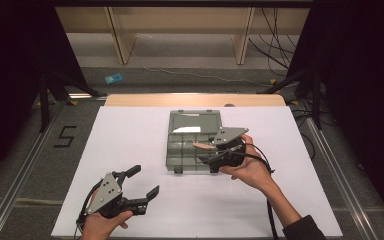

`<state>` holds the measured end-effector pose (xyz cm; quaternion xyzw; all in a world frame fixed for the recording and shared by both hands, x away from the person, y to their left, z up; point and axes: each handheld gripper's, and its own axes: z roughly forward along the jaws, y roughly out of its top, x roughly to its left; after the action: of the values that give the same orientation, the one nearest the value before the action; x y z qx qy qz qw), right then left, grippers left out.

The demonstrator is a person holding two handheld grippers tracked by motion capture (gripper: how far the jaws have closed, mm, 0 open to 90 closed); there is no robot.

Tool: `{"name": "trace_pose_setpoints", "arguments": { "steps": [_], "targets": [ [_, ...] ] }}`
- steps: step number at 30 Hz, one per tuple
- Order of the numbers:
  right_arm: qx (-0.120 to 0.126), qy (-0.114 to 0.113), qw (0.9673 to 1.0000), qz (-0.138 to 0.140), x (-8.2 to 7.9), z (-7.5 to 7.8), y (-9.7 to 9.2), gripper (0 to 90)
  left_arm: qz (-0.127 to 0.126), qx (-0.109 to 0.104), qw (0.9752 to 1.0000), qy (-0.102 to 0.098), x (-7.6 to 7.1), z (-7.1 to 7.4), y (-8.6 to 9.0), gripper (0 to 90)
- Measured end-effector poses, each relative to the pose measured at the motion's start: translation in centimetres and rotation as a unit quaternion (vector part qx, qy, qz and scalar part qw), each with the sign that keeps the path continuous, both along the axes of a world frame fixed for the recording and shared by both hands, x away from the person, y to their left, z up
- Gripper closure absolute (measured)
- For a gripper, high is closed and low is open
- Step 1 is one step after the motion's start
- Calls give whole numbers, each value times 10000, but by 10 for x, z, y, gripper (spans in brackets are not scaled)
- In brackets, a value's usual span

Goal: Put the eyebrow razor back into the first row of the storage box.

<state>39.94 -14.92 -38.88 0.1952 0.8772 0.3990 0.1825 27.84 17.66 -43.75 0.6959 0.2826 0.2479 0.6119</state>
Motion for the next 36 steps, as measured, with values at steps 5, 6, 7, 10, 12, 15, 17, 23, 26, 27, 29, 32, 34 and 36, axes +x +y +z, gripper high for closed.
{"name": "trace_pose_setpoints", "arguments": {
  "steps": [5,6,7,10,12,15,17,23,26,27,29,32,34,36],
  "targets": [
    [221,-8,9997,-104,-6,-1,-8,274,11,-20,10000,-33,0,1,2,159],
    [296,12,9995,-147,-8,-1,-10,263,6,-23,10000,-37,0,1,2,159],
    [353,80,9992,-180,-10,-2,-11,256,1,-28,10000,-40,0,1,1,159],
    [487,65,9985,-239,-13,-3,-16,245,2,1,10000,-22,-1,1,1,159],
    [581,74,9980,-252,-16,-4,-19,243,6,5,10000,-21,0,1,1,159],
    [683,63,9973,-266,-18,-5,-21,243,2,7,10000,-24,0,1,1,159],
    [819,95,9961,-300,-21,-7,-23,241,2,11,10000,-15,0,1,1,159],
    [913,75,9953,-298,-27,-8,-26,239,13,8,10000,-22,0,1,1,159],
    [917,94,9954,-256,-29,-8,-28,239,10,2,10000,-29,-1,1,1,159],
    [922,46,9954,-258,-30,-8,-29,238,7,-4,10000,-34,-1,2,1,159],
    [959,97,9949,-301,-32,-9,-30,231,6,-16,10000,-38,-1,2,1,159],
    [999,47,9945,-326,-33,-10,-34,226,9,-28,10000,-43,0,1,1,159],
    [1025,126,9941,-335,-35,-10,-35,225,9,-27,10000,-44,0,1,1,159],
    [1075,66,9934,-395,-37,-11,-38,225,15,-2,10000,-41,0,2,1,159]
  ]
}}
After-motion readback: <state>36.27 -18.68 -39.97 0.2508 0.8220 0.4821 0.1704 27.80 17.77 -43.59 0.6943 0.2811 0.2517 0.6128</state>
